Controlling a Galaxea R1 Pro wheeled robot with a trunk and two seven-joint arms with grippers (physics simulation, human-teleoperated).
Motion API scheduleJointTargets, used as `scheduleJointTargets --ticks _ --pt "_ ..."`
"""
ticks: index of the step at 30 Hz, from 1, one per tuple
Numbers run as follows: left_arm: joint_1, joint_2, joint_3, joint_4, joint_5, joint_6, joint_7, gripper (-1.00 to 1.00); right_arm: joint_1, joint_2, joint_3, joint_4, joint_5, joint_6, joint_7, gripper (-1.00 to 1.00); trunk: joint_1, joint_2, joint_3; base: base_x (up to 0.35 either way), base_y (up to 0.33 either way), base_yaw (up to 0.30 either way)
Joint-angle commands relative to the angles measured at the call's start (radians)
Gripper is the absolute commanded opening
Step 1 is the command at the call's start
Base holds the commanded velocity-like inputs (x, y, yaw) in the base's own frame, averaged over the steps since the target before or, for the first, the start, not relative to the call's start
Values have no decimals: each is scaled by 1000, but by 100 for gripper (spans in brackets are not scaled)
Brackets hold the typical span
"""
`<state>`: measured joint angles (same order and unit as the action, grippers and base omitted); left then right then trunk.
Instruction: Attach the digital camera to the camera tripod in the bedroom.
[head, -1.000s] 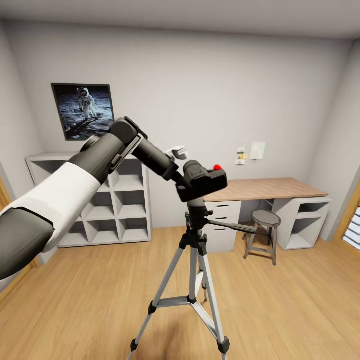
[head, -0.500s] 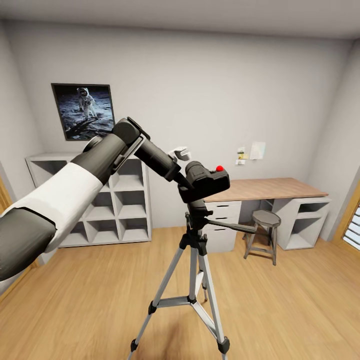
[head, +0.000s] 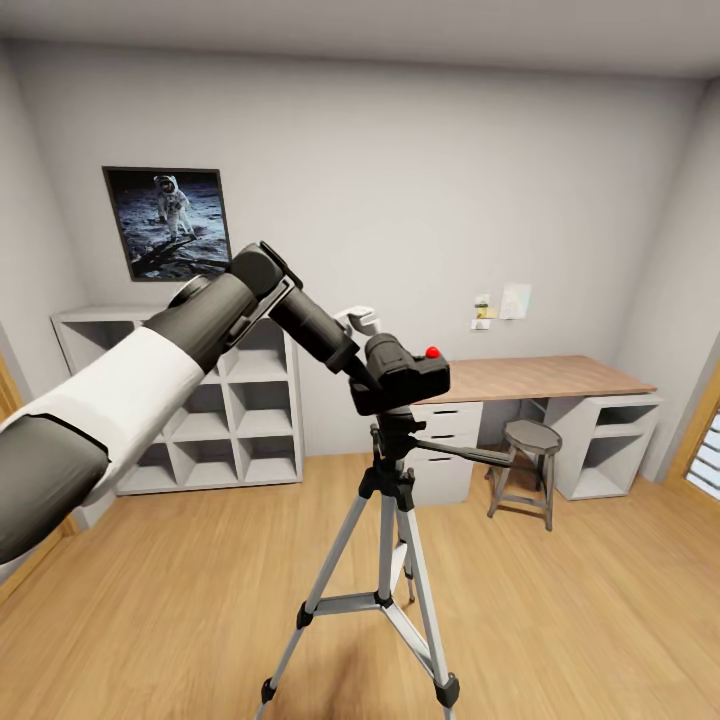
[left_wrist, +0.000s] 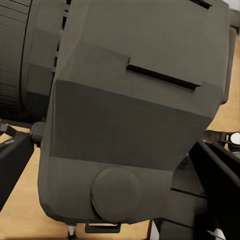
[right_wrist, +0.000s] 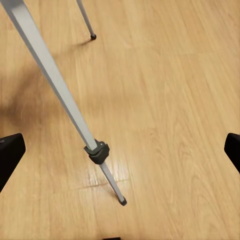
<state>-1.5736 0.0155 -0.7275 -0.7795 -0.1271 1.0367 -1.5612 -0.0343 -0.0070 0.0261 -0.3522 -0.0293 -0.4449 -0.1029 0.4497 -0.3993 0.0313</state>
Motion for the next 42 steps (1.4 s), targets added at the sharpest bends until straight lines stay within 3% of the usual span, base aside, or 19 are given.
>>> scheduleJointTargets --ticks 1,11,26,29,34,36,37,42 --pt "-1 1 -2 -1 -9 11 -10 -100 0 0 3 1 -3 -3 -3 100 0 -1 0 0 0 0" --pt "-6 23 -9 0 -9 11 -10 -100 -1 -1 3 1 -3 -3 -3 100 0 -1 0 0 0 0" --pt "-6 23 -14 0 -9 11 -10 -100 0 -1 12 1 2 -20 -2 100 0 -1 0 0 0 0" --pt "-6 22 -15 0 -9 11 -10 -100 -1 -1 46 -18 6 -68 -1 100 0 -1 0 0 0 0" --pt "-6 21 -15 0 -9 11 -10 -100 -1 -1 142 -99 6 -82 -3 100 0 -1 0 0 0 0" --pt "-6 20 -15 0 -9 11 -10 -100 0 -1 216 -148 5 -83 -4 100 0 -1 0 0 0 0" --pt "-6 21 -15 0 -9 11 -10 -100 0 -1 279 -204 5 -82 -5 100 0 -1 0 0 0 0" --pt "-6 21 -16 1 -9 11 -10 -100 1 -1 307 -277 4 -81 -6 100 0 -1 0 0 0 0"
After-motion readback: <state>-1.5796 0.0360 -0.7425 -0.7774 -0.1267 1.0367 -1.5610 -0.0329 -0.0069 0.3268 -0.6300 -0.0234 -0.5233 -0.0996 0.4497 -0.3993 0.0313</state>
